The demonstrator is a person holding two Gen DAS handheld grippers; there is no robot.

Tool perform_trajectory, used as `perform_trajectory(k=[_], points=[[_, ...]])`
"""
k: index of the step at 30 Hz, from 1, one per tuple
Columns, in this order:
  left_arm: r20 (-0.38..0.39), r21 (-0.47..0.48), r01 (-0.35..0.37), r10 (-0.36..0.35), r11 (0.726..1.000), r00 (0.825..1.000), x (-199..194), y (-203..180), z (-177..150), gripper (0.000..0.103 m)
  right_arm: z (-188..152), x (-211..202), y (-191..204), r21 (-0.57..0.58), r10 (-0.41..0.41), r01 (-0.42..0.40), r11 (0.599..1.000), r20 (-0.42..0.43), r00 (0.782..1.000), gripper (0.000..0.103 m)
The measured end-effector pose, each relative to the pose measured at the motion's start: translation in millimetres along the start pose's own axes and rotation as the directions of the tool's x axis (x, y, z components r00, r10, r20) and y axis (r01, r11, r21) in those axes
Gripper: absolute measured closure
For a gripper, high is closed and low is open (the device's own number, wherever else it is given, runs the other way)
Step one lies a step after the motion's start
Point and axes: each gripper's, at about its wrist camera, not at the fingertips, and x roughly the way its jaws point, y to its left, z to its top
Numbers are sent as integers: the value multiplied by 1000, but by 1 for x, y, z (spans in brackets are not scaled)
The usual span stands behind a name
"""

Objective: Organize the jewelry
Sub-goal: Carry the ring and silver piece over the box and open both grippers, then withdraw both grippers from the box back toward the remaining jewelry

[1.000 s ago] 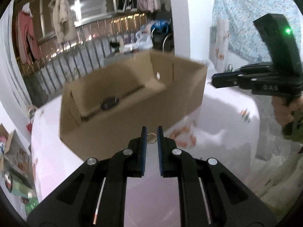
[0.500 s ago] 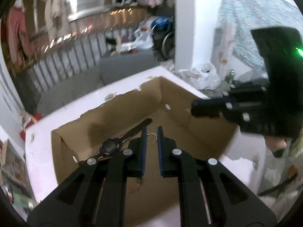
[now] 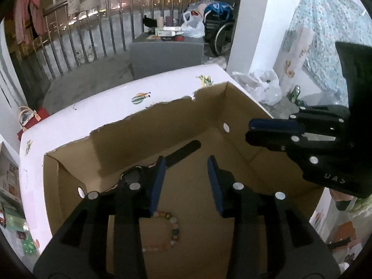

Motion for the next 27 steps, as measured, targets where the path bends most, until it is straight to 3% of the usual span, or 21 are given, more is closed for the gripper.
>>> perform_trajectory(k=[9, 15, 18, 22, 25, 27], points=[[134, 14, 16, -18, 1000, 991, -60, -4, -24, 67, -22, -62, 10, -34, 22, -18, 999, 120, 993, 86], [223, 88, 102, -120, 991, 967, -120, -27, -86, 64, -77, -111, 22, -29, 68, -64, 997, 165, 984, 86], [216, 88, 175, -191, 981, 958, -128, -39, -117, 64, -107, -112, 23, 32, 78, -83, 996, 134, 988, 86], [148, 97, 243, -255, 965, 955, -108, -65, -154, 64, -146, -92, 25, 120, 69, -75, 990, 54, 996, 86], [79, 170, 204, -220, 964, 972, -81, -95, -171, 64, -163, -76, 22, 193, 87, -88, 977, 16, 996, 86], [46, 238, 145, -160, 961, 986, -61, -112, -179, 64, -171, -69, 23, 208, 89, -87, 974, 1, 996, 86]])
